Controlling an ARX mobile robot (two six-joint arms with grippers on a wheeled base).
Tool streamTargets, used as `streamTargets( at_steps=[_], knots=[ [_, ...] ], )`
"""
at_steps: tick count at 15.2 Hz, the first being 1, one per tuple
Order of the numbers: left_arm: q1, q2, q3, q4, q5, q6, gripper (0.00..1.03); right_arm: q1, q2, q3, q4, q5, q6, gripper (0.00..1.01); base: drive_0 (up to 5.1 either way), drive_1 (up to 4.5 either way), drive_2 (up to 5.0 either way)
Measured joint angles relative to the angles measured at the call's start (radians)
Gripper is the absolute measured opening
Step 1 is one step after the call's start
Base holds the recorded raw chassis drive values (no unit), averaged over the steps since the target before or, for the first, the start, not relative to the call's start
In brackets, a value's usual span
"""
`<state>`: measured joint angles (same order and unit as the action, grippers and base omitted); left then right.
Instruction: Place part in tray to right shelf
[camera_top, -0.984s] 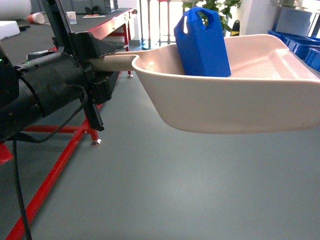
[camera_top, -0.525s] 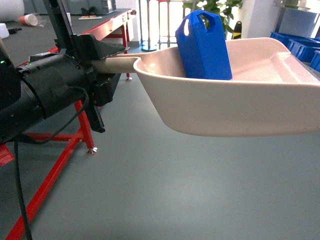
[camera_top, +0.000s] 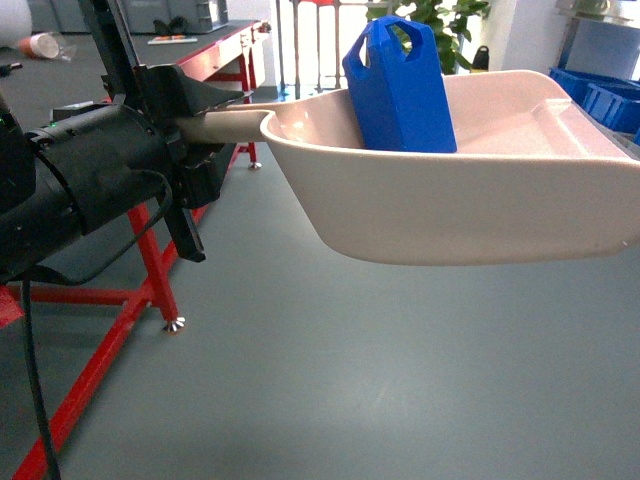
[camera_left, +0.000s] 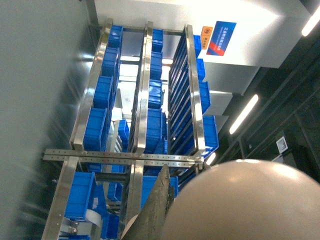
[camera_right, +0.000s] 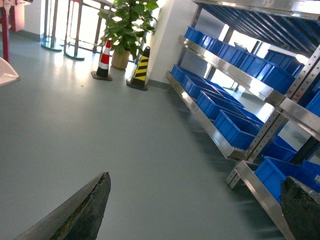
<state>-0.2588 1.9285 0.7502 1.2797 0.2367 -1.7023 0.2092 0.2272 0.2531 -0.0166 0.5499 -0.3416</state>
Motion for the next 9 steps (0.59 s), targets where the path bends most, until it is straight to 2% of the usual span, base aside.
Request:
streamTargets(
  at_steps=[9],
  knots=[
    [0.001,0.0,0.0,0.0,0.0,0.0,0.12,0.0,0.0,0.0,-0.002,0.0,0.0,0.98,-0.1,4.2,-4.3]
  ],
)
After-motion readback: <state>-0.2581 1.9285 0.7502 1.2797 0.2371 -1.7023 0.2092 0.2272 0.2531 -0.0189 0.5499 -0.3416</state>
